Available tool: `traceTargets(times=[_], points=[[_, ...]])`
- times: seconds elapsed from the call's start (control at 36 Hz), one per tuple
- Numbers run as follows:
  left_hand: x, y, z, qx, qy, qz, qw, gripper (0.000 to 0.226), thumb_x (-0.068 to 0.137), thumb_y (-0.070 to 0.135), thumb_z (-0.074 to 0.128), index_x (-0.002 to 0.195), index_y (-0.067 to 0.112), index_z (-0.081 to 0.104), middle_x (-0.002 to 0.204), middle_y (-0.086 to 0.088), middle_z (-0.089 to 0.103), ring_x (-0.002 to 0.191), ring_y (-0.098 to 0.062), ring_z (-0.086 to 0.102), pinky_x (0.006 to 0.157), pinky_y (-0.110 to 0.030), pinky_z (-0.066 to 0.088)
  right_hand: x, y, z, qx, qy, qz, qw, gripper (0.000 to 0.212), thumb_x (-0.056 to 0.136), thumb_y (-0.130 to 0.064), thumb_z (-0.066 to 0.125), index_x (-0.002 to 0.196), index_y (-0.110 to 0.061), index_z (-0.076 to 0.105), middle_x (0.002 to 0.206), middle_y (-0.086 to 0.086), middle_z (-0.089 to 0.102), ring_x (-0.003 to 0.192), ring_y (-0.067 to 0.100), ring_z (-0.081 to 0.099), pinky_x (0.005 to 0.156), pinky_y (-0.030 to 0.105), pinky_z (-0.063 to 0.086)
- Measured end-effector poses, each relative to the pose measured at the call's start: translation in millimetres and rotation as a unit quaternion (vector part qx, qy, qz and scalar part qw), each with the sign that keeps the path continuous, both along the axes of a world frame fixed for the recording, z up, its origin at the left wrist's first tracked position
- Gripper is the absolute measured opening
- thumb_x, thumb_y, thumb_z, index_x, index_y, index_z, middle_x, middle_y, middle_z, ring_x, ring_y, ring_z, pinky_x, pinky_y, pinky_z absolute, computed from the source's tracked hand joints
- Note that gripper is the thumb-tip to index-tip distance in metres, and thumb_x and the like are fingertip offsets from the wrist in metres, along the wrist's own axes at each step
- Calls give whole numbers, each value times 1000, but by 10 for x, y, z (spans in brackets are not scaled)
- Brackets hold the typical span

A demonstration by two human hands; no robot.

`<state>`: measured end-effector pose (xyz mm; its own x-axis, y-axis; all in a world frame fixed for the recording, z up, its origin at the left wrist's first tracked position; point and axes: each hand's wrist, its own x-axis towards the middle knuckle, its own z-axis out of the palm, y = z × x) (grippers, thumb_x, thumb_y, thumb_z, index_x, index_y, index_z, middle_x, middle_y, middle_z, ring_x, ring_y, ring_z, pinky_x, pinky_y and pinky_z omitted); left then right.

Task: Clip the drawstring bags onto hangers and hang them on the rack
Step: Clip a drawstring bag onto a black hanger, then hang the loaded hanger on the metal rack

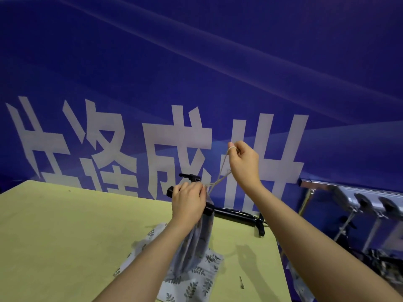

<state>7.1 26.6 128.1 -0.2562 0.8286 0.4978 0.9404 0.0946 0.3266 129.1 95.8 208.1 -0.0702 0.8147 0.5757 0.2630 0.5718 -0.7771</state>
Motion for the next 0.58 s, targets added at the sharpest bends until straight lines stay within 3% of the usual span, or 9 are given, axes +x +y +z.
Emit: traceTargets(times=[0.08, 0.14, 0.22, 0.31, 0.36, 0.42, 0.47, 0.58], points=[[107, -2, 174, 23, 10, 22, 999, 30, 100, 33, 32, 88, 20, 56, 90, 6, 63, 87, -16, 52, 82, -29, 28, 111, -25, 73, 0, 15, 23, 1000, 18, 95, -6, 43, 90, -7, 60, 86, 3, 56, 67, 5, 48, 57, 8, 40], [227, 12, 334, 36, 15, 27, 999, 30, 100, 34, 31, 85, 20, 52, 89, 4, 63, 88, -17, 52, 82, -31, 28, 212, -39, 118, -1, 8, 53, 999, 21, 93, -8, 41, 90, -8, 62, 90, 3, 50, 77, 6, 48, 65, 8, 40], [472, 48, 563, 50, 13, 22, 998, 30, 101, 33, 31, 88, 19, 55, 91, 3, 64, 91, -19, 53, 86, -34, 31, 452, -6, 133, -3, -78, 71, 994, 26, 86, -29, 40, 88, -20, 64, 87, -7, 39, 94, 13, 40, 80, 21, 31], [748, 84, 739, 58, 17, 21, 998, 30, 100, 31, 31, 91, 19, 56, 94, 3, 64, 91, -18, 54, 87, -33, 30, 790, 15, 116, 13, -183, 53, 982, 36, 76, -58, 45, 89, -31, 66, 88, -12, 29, 97, 13, 29, 80, 28, 19], [945, 116, 823, 63, 27, 19, 997, 30, 100, 30, 31, 93, 19, 57, 95, 3, 65, 93, -18, 54, 87, -34, 30, 1040, 5, 126, 22, -218, 52, 974, 37, 71, -67, 55, 84, -34, 66, 94, -10, 30, 96, 12, 25, 79, 26, 15], [1191, 146, 878, 65, 33, 8, 997, 30, 100, 30, 31, 94, 19, 58, 95, 3, 65, 93, -18, 54, 87, -34, 30, 1326, 9, 158, 24, -248, 35, 968, 31, 73, -60, 68, 79, -30, 67, 100, -6, 31, 98, 12, 23, 80, 25, 13], [1476, 175, 908, 66, 40, -2, 997, 30, 100, 30, 31, 94, 19, 58, 96, 3, 65, 94, -18, 54, 87, -33, 29, 1621, 21, 200, 34, -262, -5, 964, 23, 81, -46, 68, 73, -25, 65, 101, -5, 34, 100, 15, 26, 78, 26, 13], [2083, 218, 897, 55, 47, -18, 997, 32, 100, 31, 30, 96, 17, 59, 98, 0, 66, 97, -22, 54, 87, -35, 29, 2202, 54, 266, 7, -170, -94, 981, 23, 89, -29, 60, 70, -15, 61, 100, -3, 44, 106, 23, 37, 81, 30, 17]])
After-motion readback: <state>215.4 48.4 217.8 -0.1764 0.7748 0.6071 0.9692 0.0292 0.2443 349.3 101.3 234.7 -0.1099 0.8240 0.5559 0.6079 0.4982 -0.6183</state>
